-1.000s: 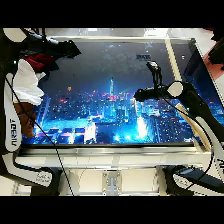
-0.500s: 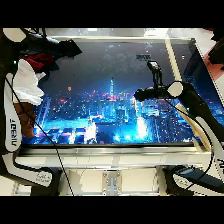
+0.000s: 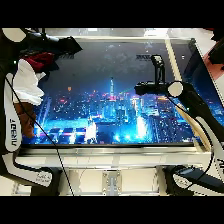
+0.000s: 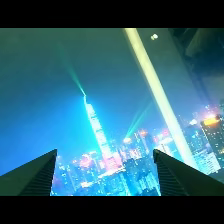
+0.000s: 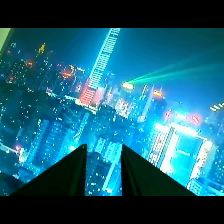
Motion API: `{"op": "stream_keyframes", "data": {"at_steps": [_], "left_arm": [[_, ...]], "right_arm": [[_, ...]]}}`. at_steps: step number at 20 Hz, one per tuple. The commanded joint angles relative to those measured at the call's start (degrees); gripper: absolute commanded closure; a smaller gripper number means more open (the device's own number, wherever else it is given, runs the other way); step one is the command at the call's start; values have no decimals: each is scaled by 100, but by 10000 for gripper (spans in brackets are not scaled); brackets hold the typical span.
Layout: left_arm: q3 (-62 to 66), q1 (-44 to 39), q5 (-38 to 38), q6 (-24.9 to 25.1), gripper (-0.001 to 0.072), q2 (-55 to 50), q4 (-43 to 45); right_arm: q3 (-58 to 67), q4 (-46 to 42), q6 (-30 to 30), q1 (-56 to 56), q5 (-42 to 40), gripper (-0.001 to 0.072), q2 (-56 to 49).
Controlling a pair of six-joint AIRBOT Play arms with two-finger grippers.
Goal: Fold the shirts.
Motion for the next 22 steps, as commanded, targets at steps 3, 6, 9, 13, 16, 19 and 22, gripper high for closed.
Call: {"op": "stream_keyframes", "data": {"at_steps": [3, 6, 9, 13, 16, 19, 22], "left_arm": [[-2, 2, 278, 2, 12, 2, 400], [-2, 2, 437, 0, 11, 2, 623], [-2, 2, 437, 2, 12, 2, 927], [-2, 2, 498, -2, 12, 2, 1414], [-2, 2, 586, 7, 14, -2, 1495], [-2, 2, 949, -28, 108, -39, 1991], [-2, 42, 1596, -876, 254, -229, 4581]], "right_arm": [[2, -28, 2, 17, -247, 445, -4], [2, -24, 2, 15, -236, 444, -4], [2, -17, 4, 15, -216, 445, -4], [2, -17, 4, 15, -210, 445, -4], [2, -17, 4, 15, -201, 445, -4], [2, -17, 4, 15, -195, 444, -4], [2, -24, 2, 15, 4, 444, -4]]}}
